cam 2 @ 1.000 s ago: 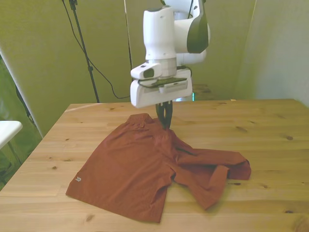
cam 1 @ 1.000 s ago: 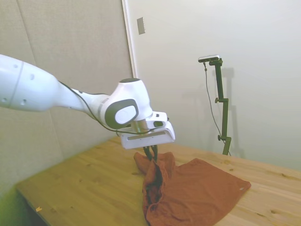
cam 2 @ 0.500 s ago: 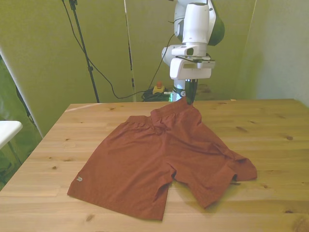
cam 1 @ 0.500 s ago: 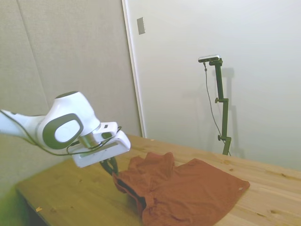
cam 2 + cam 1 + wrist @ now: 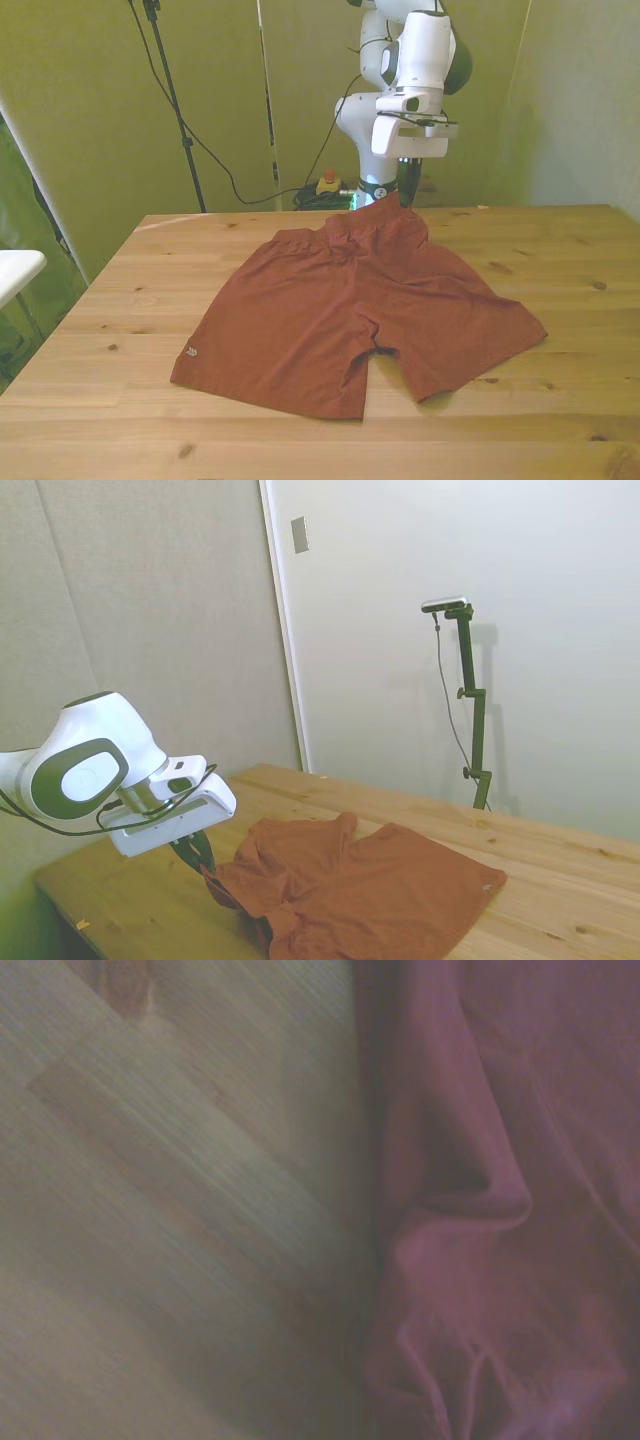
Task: Unfold the shorts
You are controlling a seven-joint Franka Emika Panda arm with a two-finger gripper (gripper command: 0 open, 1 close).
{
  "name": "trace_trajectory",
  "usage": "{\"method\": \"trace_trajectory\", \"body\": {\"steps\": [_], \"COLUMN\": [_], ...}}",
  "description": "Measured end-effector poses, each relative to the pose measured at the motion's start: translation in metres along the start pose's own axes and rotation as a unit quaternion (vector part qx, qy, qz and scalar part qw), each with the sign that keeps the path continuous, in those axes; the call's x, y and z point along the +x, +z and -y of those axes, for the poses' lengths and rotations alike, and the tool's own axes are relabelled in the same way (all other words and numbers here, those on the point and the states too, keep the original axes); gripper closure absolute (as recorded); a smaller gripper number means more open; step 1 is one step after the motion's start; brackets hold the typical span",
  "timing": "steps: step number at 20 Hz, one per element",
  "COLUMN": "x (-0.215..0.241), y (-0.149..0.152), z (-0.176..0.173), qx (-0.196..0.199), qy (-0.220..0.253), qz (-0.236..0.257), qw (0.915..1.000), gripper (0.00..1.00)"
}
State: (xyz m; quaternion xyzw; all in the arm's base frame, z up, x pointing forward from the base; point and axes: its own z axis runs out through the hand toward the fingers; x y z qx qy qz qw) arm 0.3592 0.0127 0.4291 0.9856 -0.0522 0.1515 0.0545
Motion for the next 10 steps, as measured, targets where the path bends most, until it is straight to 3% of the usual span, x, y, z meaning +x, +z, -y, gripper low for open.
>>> {"method": "trace_trajectory", "body": {"steps": [6, 10], "x": [-0.001, -0.005], "y": [-0.006, -0.026], "z": [0.007, 0.004], "qx": [-0.003, -0.006], "qy": [0.002, 0.013], "qz": [0.010, 0.015], "qw": [0.9999, 0.9998], "gripper": [0.00, 0.00]}}
